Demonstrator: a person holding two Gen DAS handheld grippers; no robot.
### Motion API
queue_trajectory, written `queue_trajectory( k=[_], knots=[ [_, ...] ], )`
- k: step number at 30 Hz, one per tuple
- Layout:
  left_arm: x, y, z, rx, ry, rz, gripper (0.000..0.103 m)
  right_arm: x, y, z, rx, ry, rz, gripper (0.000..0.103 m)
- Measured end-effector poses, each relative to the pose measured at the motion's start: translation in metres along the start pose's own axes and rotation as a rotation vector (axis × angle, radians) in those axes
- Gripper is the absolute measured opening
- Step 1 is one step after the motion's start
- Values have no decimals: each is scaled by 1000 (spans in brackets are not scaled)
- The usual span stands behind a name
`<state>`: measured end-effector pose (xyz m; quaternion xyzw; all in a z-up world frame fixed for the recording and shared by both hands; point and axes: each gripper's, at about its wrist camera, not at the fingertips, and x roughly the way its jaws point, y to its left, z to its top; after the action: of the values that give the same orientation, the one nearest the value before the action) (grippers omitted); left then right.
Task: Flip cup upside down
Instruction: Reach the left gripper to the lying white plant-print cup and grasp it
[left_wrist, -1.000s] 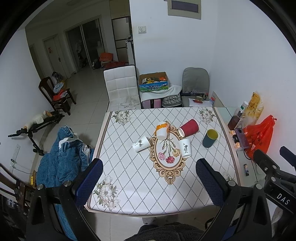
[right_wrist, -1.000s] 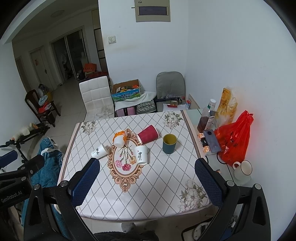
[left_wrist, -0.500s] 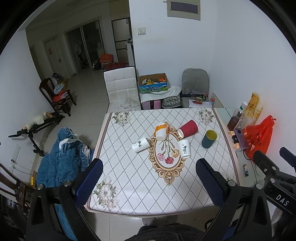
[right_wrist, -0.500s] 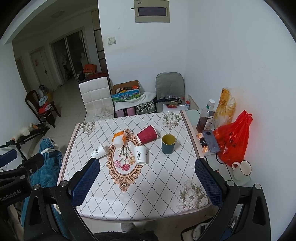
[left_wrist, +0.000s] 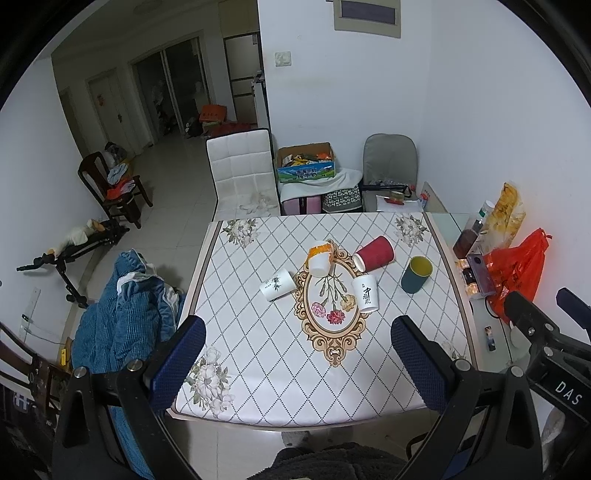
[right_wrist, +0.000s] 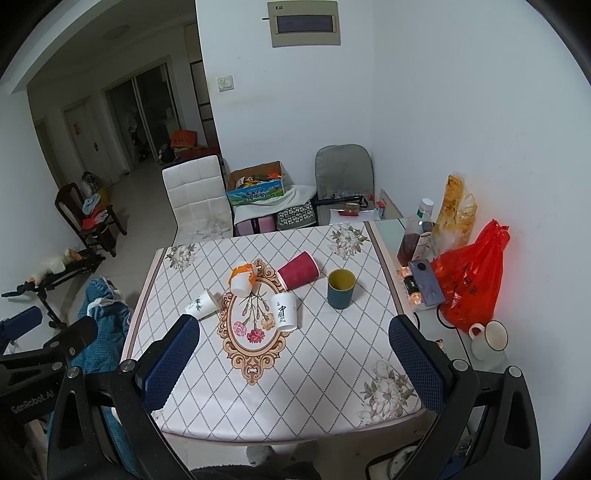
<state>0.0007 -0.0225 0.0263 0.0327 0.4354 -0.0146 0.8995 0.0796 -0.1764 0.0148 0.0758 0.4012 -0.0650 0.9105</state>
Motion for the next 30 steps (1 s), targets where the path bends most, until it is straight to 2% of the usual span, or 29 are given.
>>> queue_trajectory(
  k=[6, 17, 30],
  knots=[
    [34, -5, -5, -16, 40, 42, 103, 40, -6, -4, -1, 51, -2, 103],
    [129, -12, -14, -45, 179, 146, 103, 176, -19, -32, -24, 260, 25, 103],
    [251, -9, 7, 76, 276, 201, 103, 298, -11, -76, 12, 478, -15, 103]
  ],
)
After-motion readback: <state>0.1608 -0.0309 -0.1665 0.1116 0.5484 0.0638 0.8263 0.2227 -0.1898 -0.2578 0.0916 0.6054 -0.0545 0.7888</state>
